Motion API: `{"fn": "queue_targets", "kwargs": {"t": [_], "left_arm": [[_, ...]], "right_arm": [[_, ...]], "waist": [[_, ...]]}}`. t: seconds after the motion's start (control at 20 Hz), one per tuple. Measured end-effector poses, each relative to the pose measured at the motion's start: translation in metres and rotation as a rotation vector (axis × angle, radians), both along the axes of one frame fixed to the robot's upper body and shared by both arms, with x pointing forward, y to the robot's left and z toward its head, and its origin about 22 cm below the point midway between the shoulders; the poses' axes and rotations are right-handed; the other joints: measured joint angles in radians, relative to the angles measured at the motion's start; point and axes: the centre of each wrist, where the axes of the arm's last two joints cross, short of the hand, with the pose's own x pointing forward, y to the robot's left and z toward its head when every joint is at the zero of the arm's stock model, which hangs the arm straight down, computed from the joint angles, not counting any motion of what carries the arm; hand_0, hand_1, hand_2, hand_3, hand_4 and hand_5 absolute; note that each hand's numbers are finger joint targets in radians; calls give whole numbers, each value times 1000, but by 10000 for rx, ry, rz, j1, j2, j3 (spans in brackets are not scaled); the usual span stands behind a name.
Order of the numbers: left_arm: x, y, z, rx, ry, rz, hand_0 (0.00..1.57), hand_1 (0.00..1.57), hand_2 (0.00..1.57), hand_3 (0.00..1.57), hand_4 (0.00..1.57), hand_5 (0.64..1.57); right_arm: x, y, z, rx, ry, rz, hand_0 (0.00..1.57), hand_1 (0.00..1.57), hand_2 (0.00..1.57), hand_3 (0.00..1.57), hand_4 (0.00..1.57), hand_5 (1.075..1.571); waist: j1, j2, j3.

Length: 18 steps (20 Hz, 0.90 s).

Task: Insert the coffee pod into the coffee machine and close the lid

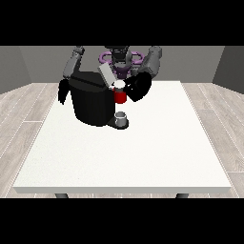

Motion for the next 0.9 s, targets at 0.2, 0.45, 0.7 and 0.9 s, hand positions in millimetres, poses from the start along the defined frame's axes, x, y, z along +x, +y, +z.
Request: {"fn": "queue_targets", "kwargs": {"t": [0.2, 0.45, 0.7, 0.9], "left_arm": [[0, -13, -33, -890, 90, -855, 0, 0, 0, 0, 0, 1571], [-11, -16, -110, -2191, 1062, -1729, 0, 0, 0, 0, 0, 1571], [-42, -4, -201, -4034, 2214, -1923, 0, 0, 0, 0, 144, 1571], [-84, 6, -274, -5357, 3305, -1725, 0, 0, 0, 0, 355, 1571]], "right_arm": [[-12, -17, -18, 150, 357, -301, 0, 0, 0, 0, 259, 1571], [-49, -26, -59, 398, 1113, -621, 0, 0, 0, 0, 227, 1571], [-85, -29, -87, 454, 1798, -851, 0, 0, 0, 0, 0, 1571], [-114, -18, -103, 229, 2422, -596, 0, 0, 0, 0, 0, 1571]], "waist": [[383, -480, 7], [1002, -1702, -1], [1669, -3153, -19], [1962, -4576, -26]]}}
